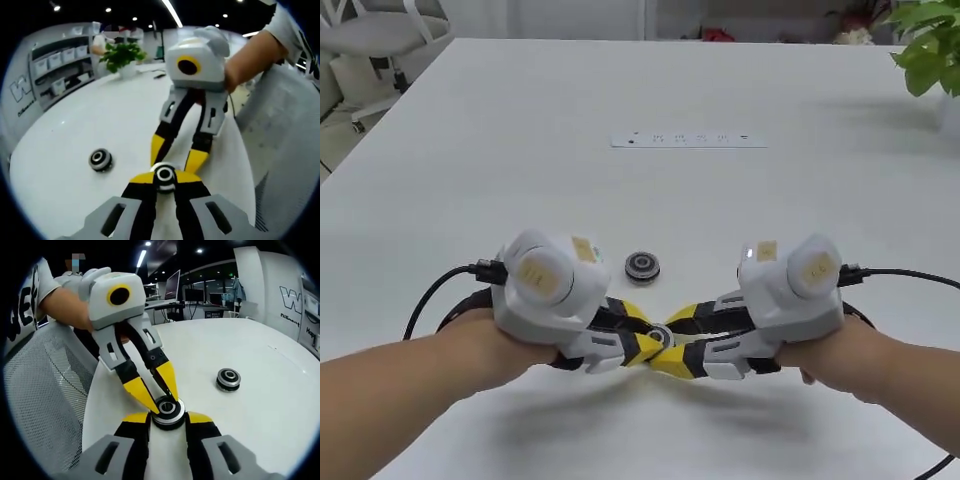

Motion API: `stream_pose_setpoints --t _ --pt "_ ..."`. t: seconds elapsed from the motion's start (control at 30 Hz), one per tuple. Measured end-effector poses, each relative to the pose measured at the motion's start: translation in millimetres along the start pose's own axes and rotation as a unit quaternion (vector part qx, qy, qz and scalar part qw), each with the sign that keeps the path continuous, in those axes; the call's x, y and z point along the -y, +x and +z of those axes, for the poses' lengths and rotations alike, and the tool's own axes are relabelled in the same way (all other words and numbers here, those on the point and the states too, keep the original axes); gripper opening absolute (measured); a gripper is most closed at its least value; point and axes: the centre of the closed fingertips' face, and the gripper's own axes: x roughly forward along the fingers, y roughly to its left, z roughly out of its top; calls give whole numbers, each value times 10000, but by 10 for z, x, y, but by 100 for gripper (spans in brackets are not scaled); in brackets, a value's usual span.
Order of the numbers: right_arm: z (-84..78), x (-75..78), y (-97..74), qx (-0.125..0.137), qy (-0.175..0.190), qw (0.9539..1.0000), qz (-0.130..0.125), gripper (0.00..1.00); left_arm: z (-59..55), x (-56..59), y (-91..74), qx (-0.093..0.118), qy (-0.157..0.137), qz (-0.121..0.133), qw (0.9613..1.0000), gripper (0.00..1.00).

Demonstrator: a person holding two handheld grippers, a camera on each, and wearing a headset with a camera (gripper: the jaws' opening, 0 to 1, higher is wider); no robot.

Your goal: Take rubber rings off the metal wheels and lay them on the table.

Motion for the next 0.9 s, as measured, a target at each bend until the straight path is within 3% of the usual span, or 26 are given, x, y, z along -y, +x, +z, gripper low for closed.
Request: stream_pose_setpoints --t 0.53,0.9 --pt "-88 21 -93 -173 2 9998 -71 15 -10 1 2 19 -32 24 10000 13" --pt "-113 37 -119 -195 267 9994 -65 5 -12 -1 1 7 -37 51 10000 13"
